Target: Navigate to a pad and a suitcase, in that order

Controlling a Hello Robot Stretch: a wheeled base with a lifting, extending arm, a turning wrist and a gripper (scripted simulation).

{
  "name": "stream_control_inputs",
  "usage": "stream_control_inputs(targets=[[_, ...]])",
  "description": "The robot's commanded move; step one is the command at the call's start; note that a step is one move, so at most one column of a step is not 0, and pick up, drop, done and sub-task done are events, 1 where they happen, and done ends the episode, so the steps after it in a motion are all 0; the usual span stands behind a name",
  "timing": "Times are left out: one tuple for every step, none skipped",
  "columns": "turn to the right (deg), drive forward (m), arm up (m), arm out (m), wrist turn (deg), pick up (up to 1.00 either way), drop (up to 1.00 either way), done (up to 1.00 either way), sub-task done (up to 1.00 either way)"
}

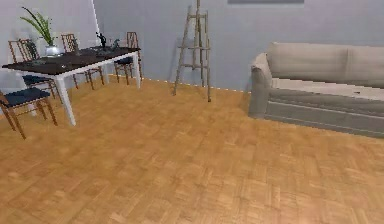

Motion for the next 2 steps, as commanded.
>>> stream_control_inputs(targets=[[-21.0, 0.00, 0.00, 0.00, 0.0, 0.00, 0.00, 0.00, 0.00], [0.0, 0.25, 0.00, 0.00, 0.0, 0.00, 0.00, 0.00, 0.00]])
